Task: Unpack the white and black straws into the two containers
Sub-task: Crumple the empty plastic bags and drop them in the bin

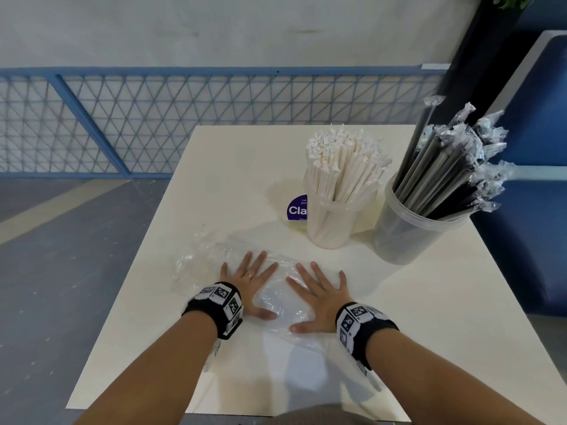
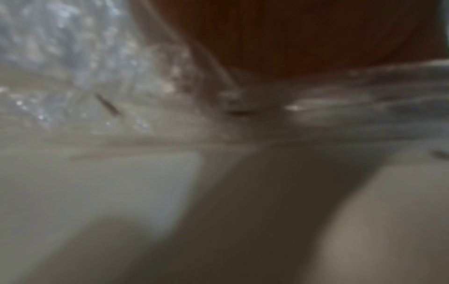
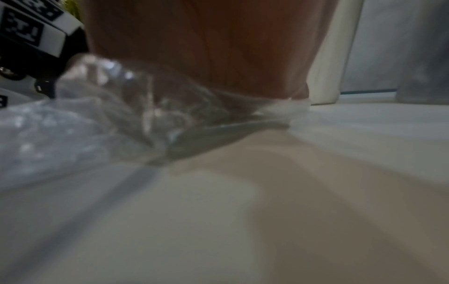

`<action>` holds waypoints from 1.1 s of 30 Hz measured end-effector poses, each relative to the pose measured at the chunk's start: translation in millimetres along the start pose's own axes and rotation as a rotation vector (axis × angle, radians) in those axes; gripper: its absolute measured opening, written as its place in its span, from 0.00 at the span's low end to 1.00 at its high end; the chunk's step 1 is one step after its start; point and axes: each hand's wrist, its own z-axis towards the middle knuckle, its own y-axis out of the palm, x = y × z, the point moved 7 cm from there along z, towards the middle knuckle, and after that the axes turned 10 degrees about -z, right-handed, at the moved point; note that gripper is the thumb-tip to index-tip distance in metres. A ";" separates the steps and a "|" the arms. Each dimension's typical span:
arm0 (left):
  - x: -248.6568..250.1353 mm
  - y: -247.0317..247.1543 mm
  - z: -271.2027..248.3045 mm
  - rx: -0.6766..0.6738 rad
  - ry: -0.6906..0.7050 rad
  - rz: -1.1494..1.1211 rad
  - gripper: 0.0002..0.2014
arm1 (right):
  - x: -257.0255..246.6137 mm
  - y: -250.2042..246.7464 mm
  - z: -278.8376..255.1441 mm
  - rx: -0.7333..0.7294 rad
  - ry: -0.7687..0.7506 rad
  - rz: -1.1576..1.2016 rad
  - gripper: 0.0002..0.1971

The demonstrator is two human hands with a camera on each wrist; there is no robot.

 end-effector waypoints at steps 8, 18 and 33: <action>-16.5 -5.3 -15.0 -0.022 -0.061 0.016 0.64 | 26.4 12.1 -12.9 -0.035 -0.014 0.028 0.59; -26.5 -17.2 -25.4 0.027 -0.155 0.080 0.67 | 33.3 9.8 -13.5 -0.035 0.001 0.030 0.60; 194.3 -184.1 -73.6 0.570 0.580 -0.568 0.44 | 111.6 -113.4 -190.9 1.817 0.433 0.602 0.25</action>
